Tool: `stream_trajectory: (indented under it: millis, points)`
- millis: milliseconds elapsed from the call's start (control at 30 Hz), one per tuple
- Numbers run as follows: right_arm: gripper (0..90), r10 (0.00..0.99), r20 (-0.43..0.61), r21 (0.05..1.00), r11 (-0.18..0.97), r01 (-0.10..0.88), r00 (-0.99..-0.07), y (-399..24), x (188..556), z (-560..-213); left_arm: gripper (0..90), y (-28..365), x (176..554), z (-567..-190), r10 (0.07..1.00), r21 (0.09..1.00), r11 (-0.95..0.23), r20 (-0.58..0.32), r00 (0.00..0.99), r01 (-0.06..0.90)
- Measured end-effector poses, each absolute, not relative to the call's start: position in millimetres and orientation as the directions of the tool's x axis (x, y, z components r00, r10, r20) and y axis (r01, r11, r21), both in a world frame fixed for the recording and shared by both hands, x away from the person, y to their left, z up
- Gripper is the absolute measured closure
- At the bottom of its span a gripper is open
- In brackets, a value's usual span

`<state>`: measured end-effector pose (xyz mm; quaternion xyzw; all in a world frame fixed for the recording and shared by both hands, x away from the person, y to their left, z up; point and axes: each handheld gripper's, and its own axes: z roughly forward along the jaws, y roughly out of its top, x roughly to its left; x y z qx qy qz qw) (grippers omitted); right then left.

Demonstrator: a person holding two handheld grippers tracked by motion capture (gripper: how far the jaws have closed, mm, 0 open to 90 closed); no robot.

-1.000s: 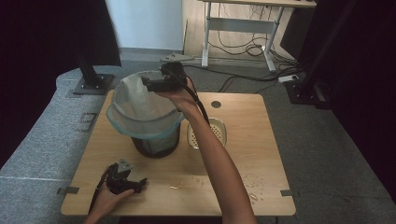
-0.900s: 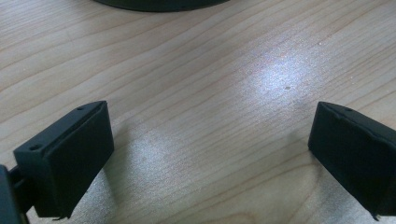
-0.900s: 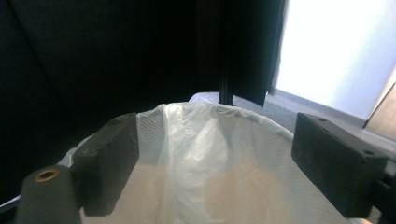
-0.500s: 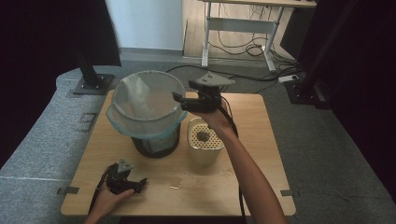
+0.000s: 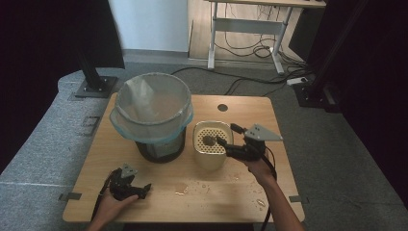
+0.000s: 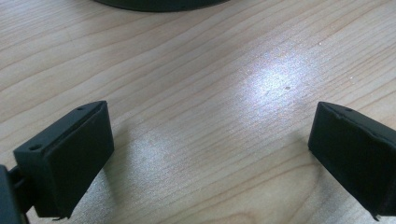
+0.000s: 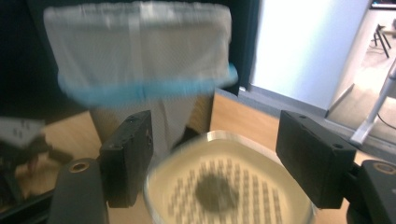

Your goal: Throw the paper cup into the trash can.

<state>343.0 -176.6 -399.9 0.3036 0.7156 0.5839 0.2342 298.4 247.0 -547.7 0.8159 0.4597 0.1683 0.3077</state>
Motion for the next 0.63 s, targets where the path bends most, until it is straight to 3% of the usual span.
stream_trajectory:
  millis: [267,633]
  points:
    - [27.6,0.764,0.071,0.964,0.112,0.242,-0.641,-212,318,-465,0.0,247,299,-548,0.854,0.658,-0.387,-0.009,0.52,0.646]
    - [28.9,0.796,0.092,0.956,0.098,0.277,-0.598,-224,316,-491,0.3,247,301,-548,0.857,0.658,-0.384,-0.007,0.515,0.648]
